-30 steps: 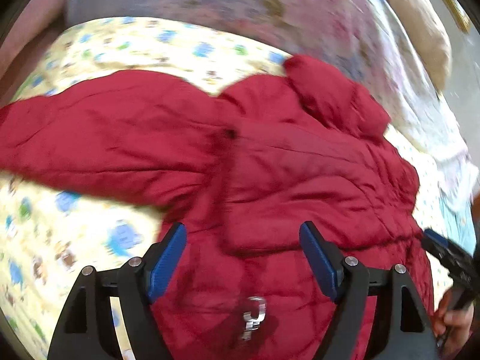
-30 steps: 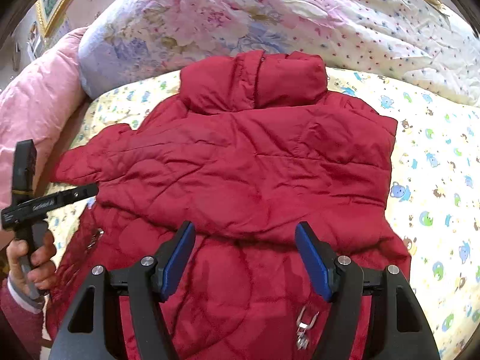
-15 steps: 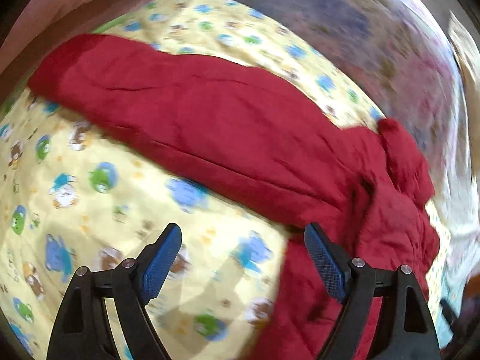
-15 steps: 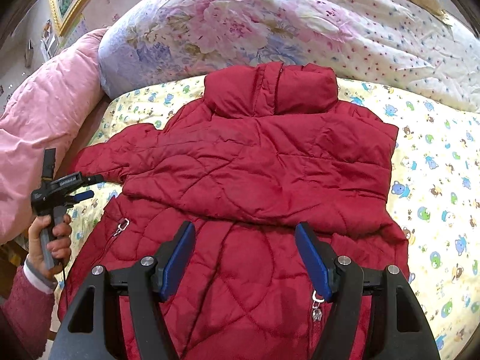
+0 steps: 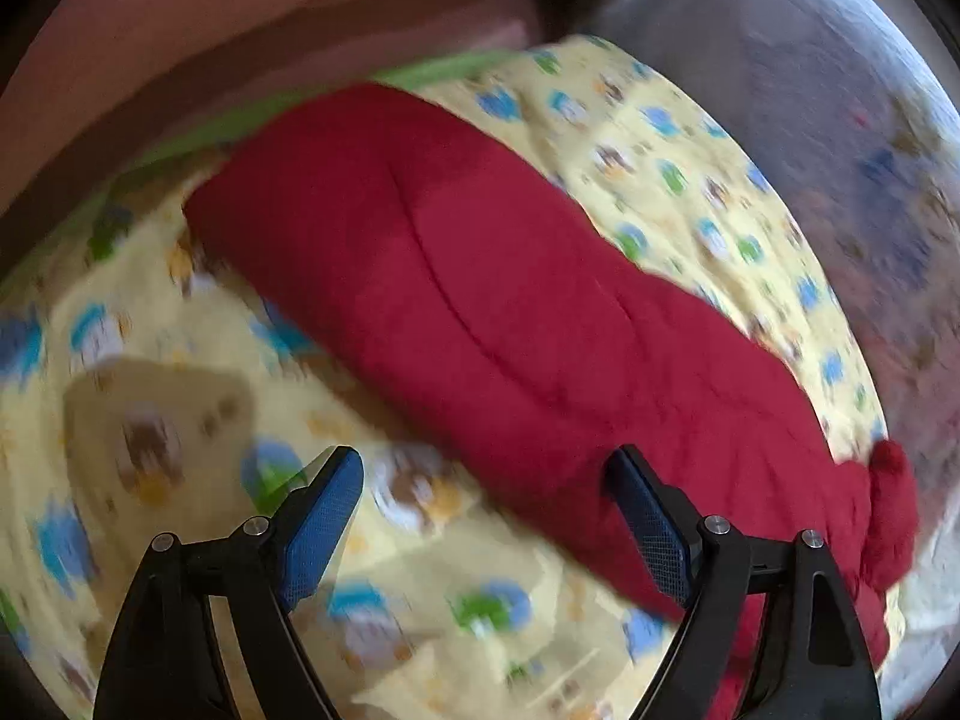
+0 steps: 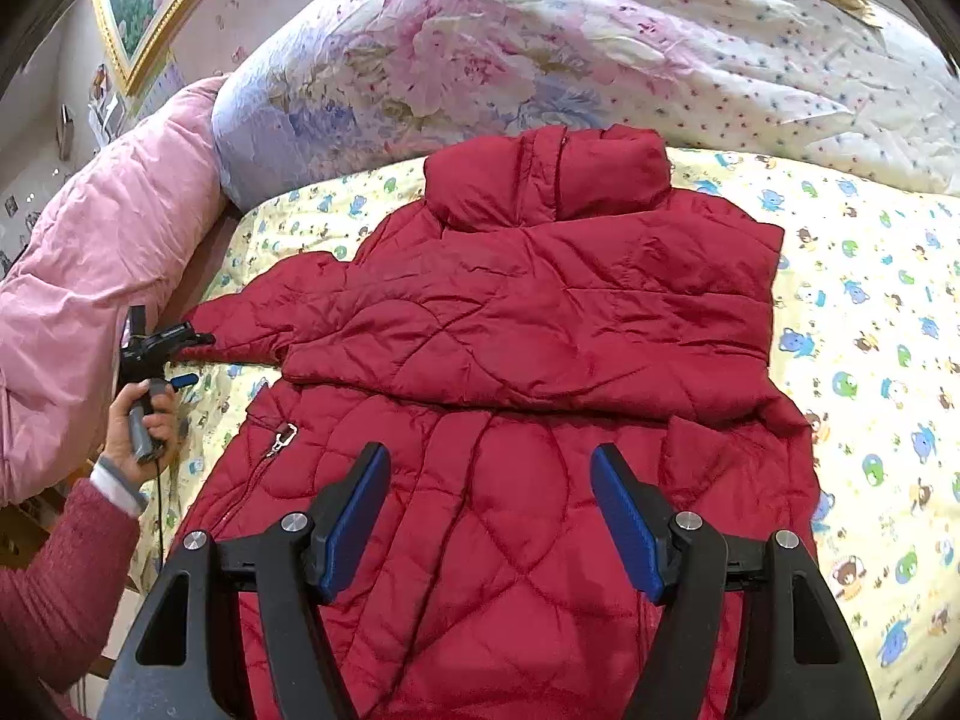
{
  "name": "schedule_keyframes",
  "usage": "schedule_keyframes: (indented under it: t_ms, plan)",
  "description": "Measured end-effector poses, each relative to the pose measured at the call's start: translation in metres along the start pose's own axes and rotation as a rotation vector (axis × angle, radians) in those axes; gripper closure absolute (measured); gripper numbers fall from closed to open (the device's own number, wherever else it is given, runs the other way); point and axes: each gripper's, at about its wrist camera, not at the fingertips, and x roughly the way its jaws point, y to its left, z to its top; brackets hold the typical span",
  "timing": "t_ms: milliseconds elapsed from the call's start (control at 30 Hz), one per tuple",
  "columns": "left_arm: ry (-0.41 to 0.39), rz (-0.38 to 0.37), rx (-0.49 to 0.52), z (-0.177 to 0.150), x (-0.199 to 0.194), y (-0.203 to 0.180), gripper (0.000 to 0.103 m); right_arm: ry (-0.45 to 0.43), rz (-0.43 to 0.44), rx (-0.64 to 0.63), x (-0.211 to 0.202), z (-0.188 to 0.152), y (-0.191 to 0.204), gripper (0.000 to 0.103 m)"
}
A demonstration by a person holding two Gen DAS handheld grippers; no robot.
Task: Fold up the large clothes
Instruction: 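Grasp the other red sleeve cuff with the left gripper, then lift and fold the held sleeve across the jacket with the left gripper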
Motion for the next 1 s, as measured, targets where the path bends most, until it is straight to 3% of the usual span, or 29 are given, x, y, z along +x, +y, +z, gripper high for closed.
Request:
schedule_keyframes:
  t_ms: [333, 400, 467, 567, 667, 867, 1000]
  plan:
    - [-0.034, 0.045, -0.036, 0.019, 0.008, 0.007, 0.021, 0.013, 0.012, 0.053, -0.006, -0.012, -0.007, 0.032]
    - [-0.046, 0.055, -0.014, 0.016, 0.02, -0.008, 0.037, 0.015, 0.009, 0.053, -0.006, -0.014, -0.006, 0.032]
    - [-0.039, 0.046, 0.011, 0.016, 0.028, -0.02, 0.062, 0.015, 0.012, 0.053, -0.007, -0.015, -0.005, 0.032]
    - [-0.043, 0.036, 0.057, 0.014, 0.025, -0.035, 0.086, 0.008, 0.014, 0.051, -0.01, -0.016, -0.005, 0.032]
    - [-0.085, 0.022, 0.115, 0.006, 0.003, -0.055, 0.092, 0.001, 0.024, 0.056, -0.012, -0.016, -0.005, 0.032]
    - [-0.173, -0.123, 0.245, -0.02, -0.049, -0.102, 0.093, 0.0, 0.036, 0.066, -0.01, -0.016, -0.007, 0.032]
    - [-0.178, -0.228, 0.336, -0.048, -0.073, -0.137, 0.094, -0.009, 0.044, 0.078, -0.012, -0.017, -0.009, 0.032]
